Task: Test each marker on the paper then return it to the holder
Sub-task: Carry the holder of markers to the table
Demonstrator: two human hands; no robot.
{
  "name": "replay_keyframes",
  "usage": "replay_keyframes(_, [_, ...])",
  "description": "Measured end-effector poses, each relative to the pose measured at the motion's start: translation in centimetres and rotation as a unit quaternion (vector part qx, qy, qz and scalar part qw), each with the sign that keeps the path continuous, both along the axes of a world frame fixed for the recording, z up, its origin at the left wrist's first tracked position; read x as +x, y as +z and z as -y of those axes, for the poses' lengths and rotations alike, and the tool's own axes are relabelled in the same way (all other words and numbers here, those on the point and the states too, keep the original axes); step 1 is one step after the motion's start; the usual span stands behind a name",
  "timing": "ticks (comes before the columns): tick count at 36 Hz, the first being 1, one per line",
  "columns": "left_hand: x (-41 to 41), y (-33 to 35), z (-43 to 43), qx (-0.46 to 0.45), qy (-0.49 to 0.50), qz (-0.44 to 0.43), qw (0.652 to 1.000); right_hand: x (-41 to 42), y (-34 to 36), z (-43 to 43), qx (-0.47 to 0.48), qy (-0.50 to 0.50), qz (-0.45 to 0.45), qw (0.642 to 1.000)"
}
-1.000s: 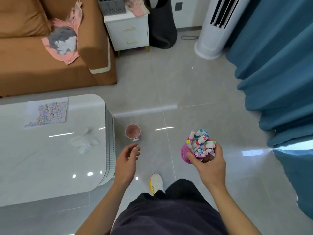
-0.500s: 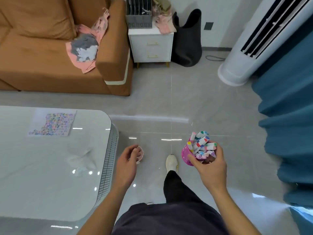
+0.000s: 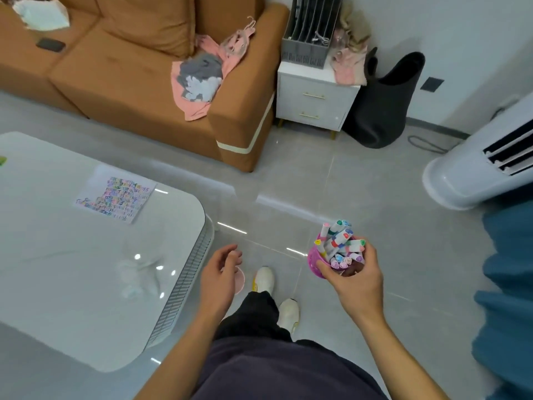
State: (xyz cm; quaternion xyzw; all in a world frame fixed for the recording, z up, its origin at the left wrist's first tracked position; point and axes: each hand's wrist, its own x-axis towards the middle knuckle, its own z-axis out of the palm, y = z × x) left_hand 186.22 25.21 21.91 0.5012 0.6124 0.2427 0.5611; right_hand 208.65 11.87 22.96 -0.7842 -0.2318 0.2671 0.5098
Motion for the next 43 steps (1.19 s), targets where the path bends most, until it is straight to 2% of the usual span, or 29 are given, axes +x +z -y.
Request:
replay_keyframes(14, [2.4,-2.0,-14.0,0.007,0.106,-0.029,0.994,4.1,-1.2,-17.9,-0.014,0.112,-0.013,0.993])
replay_keyframes(29, [3.9,-0.8,-28.4,0.028,0.198,-0.039,0.979,7.2,-0.1,-37.3,-0.032,0.227,-0.026,0.973])
replay_keyframes(37, [6.0,-1.5,-32.2,-0.015,0.304,-0.038,0.952,9.8,-1.0,-47.3,-0.052,0.314,-0.024,0.948])
replay_keyframes(39, [6.4,-1.1,-32.3,-0.015,0.303,-0.031,0.952,10.0,-0.9,-48.1,-0.045,0.322,-0.018,0.945])
replay_keyframes(43, [7.9,-1.2,-34.3,-0.023,0.374,-0.041,0.926,10.7,-0.7,-53.3,-0.039,0.378,-0.026,0.925])
